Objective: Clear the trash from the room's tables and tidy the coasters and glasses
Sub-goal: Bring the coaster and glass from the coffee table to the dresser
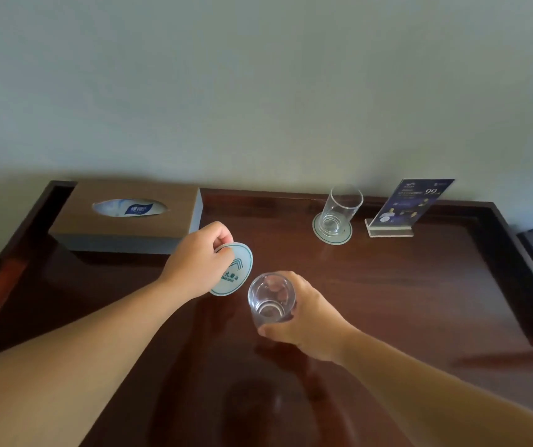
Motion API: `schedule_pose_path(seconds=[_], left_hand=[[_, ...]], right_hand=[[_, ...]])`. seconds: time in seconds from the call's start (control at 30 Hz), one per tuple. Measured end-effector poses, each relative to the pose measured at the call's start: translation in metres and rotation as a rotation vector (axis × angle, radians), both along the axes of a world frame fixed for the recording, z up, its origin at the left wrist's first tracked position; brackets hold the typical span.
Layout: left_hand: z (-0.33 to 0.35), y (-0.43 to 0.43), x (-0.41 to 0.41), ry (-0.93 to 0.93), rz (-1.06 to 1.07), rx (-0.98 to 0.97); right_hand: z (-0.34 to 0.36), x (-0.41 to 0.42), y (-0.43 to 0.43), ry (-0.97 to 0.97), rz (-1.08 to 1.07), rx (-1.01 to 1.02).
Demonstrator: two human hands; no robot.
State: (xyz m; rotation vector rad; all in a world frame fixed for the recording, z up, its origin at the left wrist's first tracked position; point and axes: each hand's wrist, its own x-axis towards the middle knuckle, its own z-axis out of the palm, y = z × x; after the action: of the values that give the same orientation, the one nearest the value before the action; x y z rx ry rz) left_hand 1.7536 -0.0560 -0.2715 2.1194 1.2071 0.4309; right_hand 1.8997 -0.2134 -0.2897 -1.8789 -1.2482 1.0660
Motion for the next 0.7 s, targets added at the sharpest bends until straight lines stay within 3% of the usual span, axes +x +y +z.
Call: schedule_pose_path(seconds=[0.7], left_hand=[[-0.017, 0.012, 0.037, -0.025, -0.005, -0.084]], right_hand=[[-0.019, 0.023, -0.011, 0.006, 0.219, -0.132]])
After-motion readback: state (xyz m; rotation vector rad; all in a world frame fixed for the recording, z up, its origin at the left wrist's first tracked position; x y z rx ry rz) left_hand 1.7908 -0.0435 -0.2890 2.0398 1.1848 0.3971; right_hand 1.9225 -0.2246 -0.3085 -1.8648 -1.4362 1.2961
